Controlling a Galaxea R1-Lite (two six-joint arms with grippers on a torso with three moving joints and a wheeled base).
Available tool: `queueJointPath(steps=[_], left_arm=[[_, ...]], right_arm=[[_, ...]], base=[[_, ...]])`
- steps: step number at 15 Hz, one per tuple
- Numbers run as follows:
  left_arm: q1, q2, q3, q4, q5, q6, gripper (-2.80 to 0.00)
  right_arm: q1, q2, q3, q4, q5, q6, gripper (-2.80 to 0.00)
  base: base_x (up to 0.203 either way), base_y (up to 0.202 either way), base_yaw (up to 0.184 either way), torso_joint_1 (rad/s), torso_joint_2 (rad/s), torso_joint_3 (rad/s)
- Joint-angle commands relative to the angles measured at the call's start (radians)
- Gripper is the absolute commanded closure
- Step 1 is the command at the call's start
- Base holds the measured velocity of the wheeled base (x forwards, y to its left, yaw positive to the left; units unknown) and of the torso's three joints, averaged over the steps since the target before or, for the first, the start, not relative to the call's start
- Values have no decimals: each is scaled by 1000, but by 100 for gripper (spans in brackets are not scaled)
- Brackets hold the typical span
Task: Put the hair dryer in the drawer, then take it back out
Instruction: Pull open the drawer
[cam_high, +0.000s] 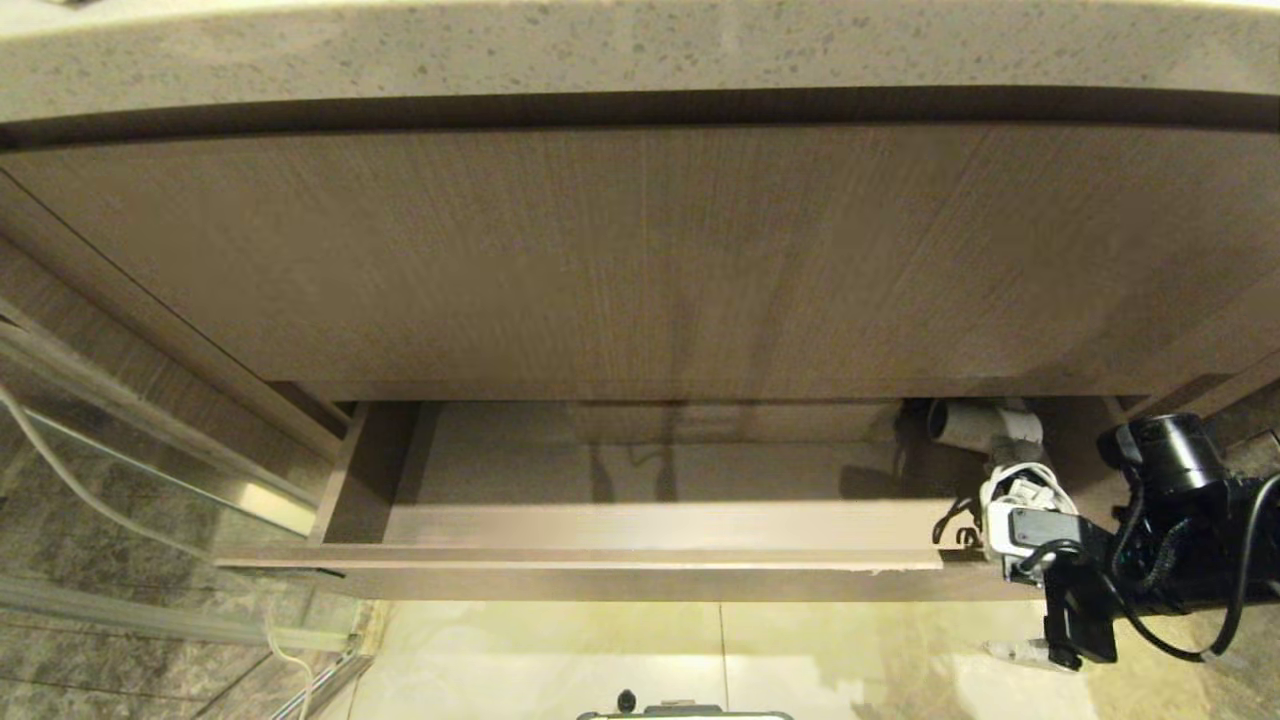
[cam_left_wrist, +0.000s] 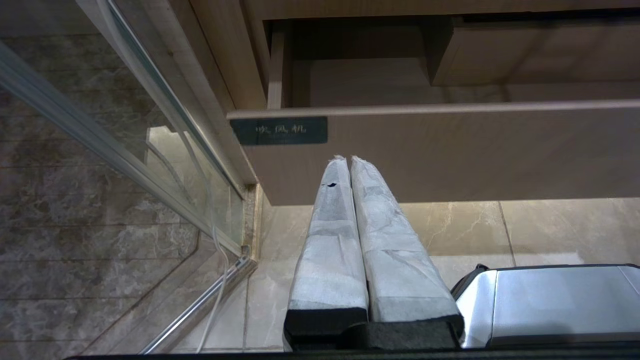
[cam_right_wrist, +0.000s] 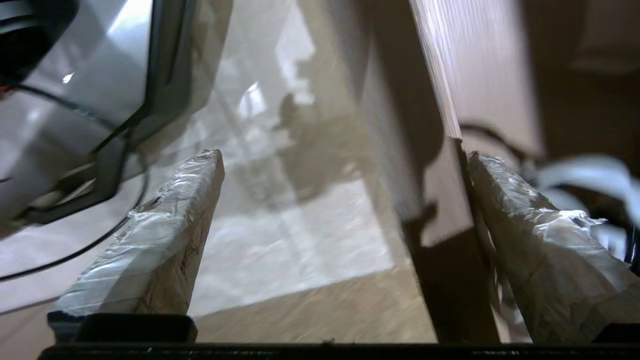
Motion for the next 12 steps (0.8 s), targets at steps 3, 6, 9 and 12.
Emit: queueJointPath(steps=[3, 6, 9, 12], left_arm=[[0, -1, 0, 0, 0, 0, 0], [0, -2, 0, 0, 0, 0, 0], [0, -1, 0, 0, 0, 0, 0], [0, 0, 0, 0, 2, 0, 0]], right_arm=[[-60, -69, -3, 115, 2, 132, -280], [-73, -110, 1, 212, 7, 248, -280], [-84, -132, 4, 212, 30, 239, 0], [-83, -141, -6, 200, 36, 240, 0]], base=[[0, 0, 0, 0, 0, 0], [0, 0, 0, 0, 0, 0], [0, 0, 0, 0, 0, 0], [0, 0, 0, 0, 0, 0]])
